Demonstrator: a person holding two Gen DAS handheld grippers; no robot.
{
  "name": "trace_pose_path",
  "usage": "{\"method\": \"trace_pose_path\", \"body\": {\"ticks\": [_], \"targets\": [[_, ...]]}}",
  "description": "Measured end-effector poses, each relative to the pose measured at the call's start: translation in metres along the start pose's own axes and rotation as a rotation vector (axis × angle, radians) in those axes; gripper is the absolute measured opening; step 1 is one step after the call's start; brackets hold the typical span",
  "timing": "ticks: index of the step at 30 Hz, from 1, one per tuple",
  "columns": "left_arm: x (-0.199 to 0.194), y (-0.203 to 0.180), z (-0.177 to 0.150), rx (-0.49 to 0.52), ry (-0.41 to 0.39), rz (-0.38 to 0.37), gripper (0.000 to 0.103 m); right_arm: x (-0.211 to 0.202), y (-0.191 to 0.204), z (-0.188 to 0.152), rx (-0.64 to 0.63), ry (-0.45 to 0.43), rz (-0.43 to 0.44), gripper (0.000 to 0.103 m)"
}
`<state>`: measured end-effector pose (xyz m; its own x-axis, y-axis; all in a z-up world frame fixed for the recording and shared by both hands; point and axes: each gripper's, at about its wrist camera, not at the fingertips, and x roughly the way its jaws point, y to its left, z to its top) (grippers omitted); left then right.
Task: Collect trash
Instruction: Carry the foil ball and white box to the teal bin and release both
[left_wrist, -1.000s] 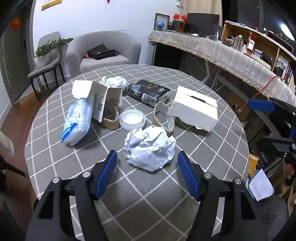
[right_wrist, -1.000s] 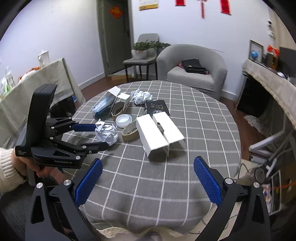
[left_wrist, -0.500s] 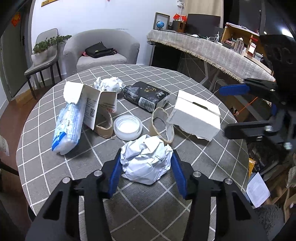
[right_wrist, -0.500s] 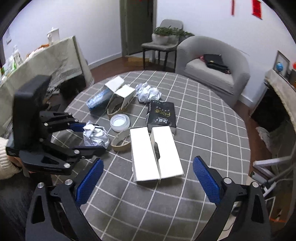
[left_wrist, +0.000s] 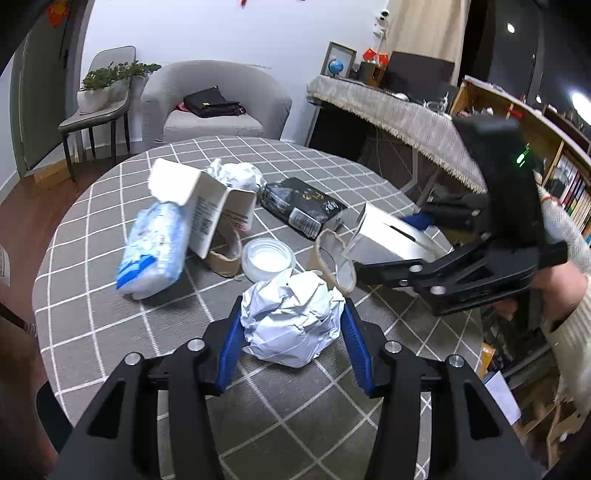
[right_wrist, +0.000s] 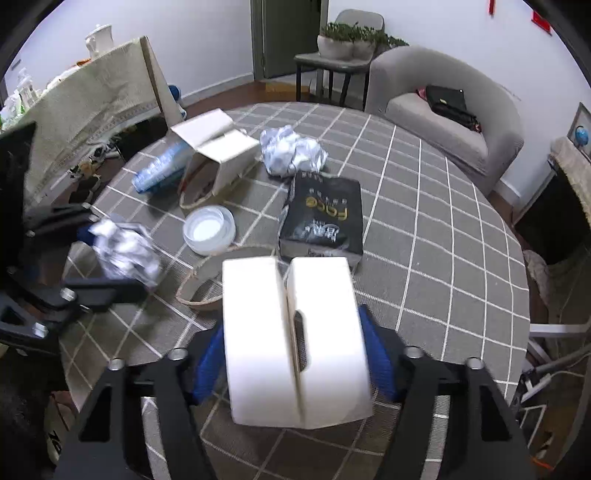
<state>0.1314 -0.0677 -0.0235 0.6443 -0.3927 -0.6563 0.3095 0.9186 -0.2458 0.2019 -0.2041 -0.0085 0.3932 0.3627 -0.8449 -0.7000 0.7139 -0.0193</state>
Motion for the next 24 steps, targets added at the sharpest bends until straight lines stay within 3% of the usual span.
{"method": "trace_pose_path", "body": {"ticks": [6,12,17,24], "targets": [[-0.031,0.019,0.0,-0.018,-0.064,0.024,0.053,-0.01,-0.001,0.004,0.048,-0.048,-0.02,0.056],[-0.076,0.07,0.0,-0.066,-0.115,0.131,0.053,-0.038,0.019,0.024,0.079,-0.129,-0.051,0.056],[-0.103,0.118,-0.01,-0.142,-0.121,0.22,0.053,-0.04,0.062,0.058,0.114,-0.202,0.006,0.056],[-0.119,0.172,-0.032,-0.222,-0.058,0.32,0.053,-0.005,0.144,0.107,0.098,-0.247,0.146,0.056]]}}
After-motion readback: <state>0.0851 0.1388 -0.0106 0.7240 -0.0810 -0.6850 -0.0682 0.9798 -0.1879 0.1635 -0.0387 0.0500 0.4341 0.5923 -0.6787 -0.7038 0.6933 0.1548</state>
